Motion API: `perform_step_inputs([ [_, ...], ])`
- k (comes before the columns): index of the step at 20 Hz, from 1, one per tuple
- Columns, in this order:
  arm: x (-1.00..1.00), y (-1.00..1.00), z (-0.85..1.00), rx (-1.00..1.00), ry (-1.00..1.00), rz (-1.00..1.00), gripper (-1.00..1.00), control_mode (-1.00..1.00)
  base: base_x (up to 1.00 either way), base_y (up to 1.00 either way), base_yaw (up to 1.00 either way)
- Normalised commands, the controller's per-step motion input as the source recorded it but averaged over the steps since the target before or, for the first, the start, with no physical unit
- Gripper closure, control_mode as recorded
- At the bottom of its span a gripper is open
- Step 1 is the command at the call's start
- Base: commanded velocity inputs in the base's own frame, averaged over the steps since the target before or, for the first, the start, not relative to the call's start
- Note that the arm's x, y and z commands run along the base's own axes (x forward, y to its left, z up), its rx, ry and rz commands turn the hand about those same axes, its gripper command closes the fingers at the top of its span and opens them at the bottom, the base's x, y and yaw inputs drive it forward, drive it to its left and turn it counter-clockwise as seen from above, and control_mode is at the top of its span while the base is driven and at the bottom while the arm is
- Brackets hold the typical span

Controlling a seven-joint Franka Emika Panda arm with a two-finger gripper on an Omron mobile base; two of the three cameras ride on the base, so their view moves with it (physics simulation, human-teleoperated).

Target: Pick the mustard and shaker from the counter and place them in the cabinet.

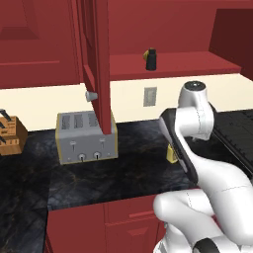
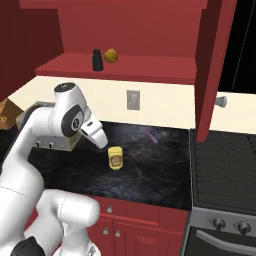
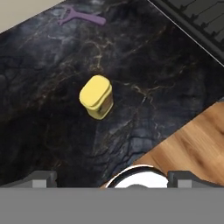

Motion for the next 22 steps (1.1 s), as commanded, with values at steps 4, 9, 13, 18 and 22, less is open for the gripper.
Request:
perform_step_inputs([
  [4, 0.28, -0.03, -0.31, 0.00, 0.03, 0.00, -1.00, -1.00, 0.00, 0.00, 0.00],
  [9, 0.20, -0.05, -0.41, 0.00, 0.00, 0.00, -1.00, -1.00, 0.00, 0.00, 0.00],
  [13, 0.18, -0.07, -0.34, 0.00, 0.00, 0.00, -1.00, -1.00, 0.00, 0.00, 0.00],
  [18, 0.23, -0.12, -0.20, 0.00, 0.00, 0.00, -1.00, -1.00, 0.00, 0.00, 0.00],
  [22, 0.30, -0.04, -0.13, 0.00, 0.00, 0.00, -1.00, -1.00, 0.00, 0.00, 0.00],
])
